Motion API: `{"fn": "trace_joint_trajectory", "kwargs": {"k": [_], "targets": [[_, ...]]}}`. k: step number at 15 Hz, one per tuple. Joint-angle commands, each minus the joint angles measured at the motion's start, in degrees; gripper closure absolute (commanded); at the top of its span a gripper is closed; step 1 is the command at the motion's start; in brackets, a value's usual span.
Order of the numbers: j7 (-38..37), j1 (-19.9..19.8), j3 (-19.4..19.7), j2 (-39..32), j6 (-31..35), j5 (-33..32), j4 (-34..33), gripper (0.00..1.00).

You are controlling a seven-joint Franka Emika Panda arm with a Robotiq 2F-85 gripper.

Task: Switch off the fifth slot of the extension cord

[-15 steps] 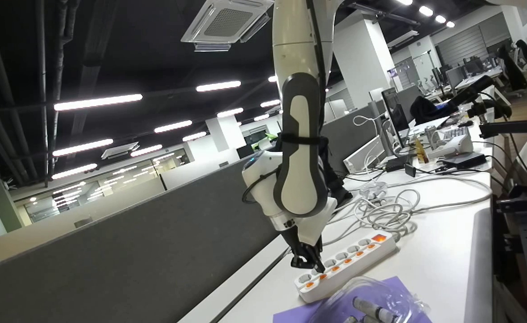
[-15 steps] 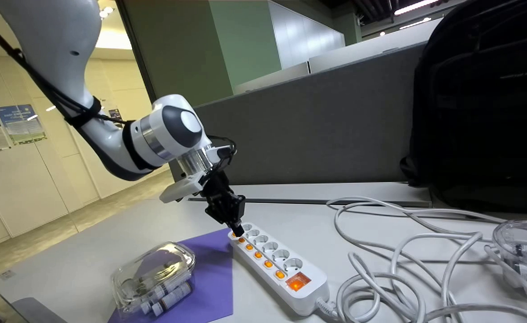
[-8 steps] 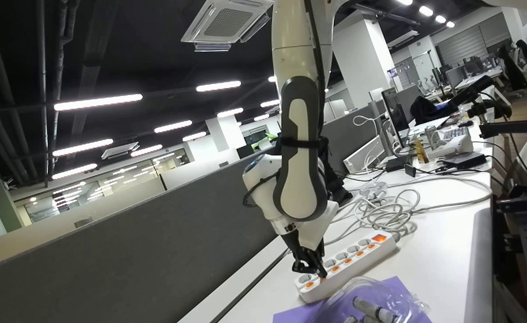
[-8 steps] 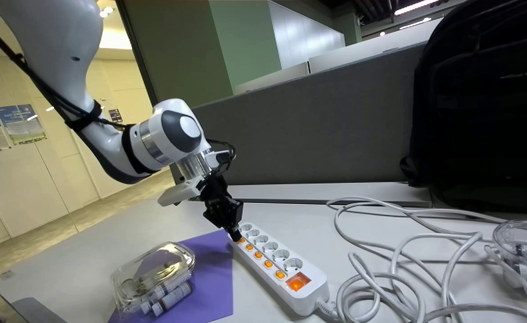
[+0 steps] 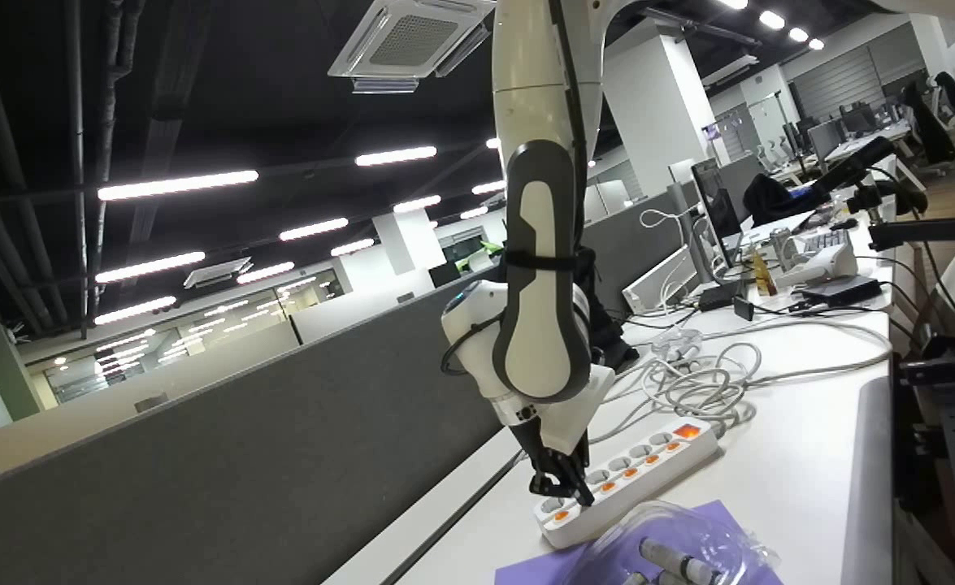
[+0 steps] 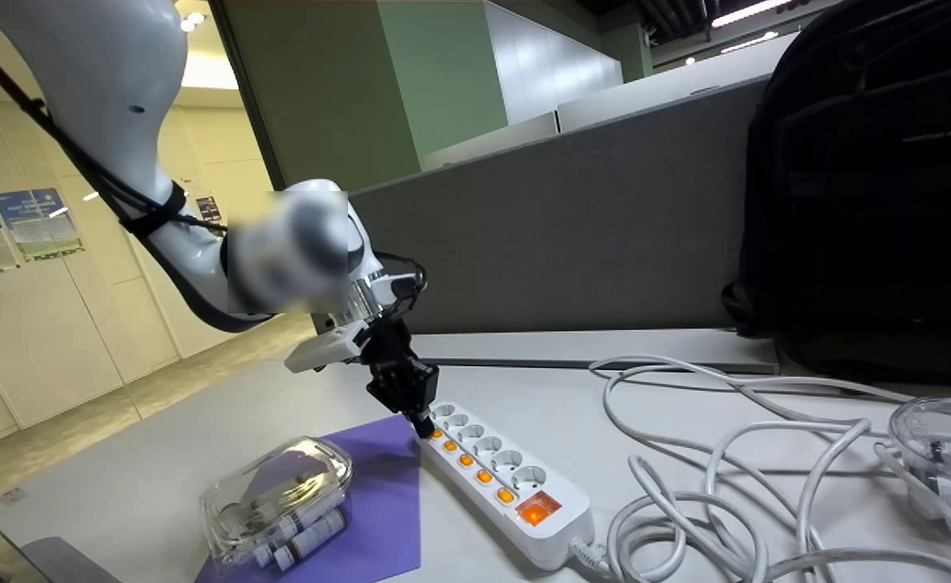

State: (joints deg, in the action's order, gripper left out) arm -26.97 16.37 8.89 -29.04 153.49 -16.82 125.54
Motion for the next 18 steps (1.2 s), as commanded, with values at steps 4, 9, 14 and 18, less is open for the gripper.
{"fn": "trace_joint_trajectory", "kwargs": {"k": [4, 9, 14, 18], "targets": [[0.43, -0.25, 0.06, 0.26, 1.62, 1.42, -0.19, 1.0], [0.32, -0.21, 0.26, -0.19, 1.6, 1.98, -0.36, 1.0], [0.16, -0.7, 0.28, -0.9, 1.51, 3.29, -0.83, 1.0], [-0.13, -0.45, 0.64, -1.73, 1.03, 3.85, -1.43, 1.0]]}}
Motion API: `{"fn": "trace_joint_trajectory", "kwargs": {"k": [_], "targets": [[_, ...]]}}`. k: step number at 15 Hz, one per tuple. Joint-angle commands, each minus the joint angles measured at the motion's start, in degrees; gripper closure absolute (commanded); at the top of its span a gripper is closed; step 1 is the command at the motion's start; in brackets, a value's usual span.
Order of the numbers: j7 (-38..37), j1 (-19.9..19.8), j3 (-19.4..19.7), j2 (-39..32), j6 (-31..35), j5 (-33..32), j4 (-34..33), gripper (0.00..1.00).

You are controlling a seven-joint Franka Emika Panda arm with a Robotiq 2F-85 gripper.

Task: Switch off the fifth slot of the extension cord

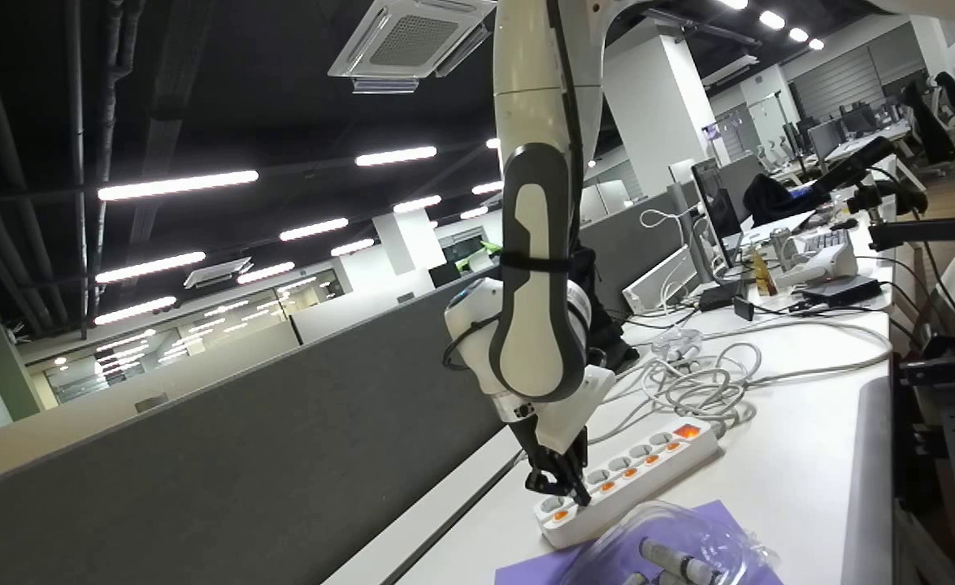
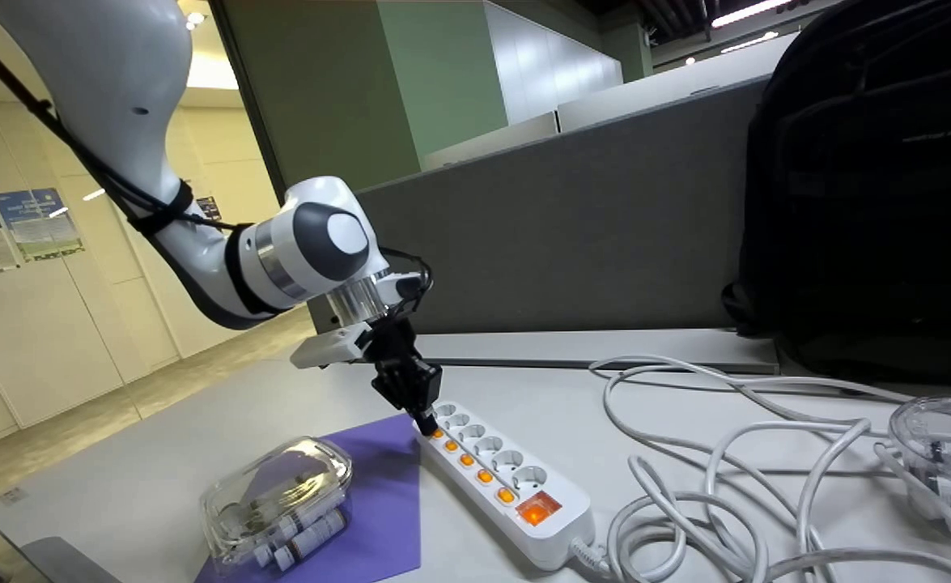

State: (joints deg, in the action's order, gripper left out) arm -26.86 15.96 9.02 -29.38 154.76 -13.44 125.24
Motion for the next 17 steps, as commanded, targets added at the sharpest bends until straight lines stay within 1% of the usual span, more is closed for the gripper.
{"fn": "trace_joint_trajectory", "kwargs": {"k": [1, 4, 8, 14, 17], "targets": [[-0.53, 0.24, 0.78, -1.65, -0.29, 0.19, -1.28, 1.0], [-0.67, 0.24, 0.94, -2.58, -1.04, 0.31, -1.99, 1.0], [0.36, -1.64, -0.32, -4.32, -3.85, 3.27, -3.5, 1.0], [3.57, -5.92, -3.22, -6.53, -14.47, 9.55, -8.27, 1.0], [4.42, -6.19, -3.45, -6.6, -18.83, 8.57, -9.84, 1.0]]}}
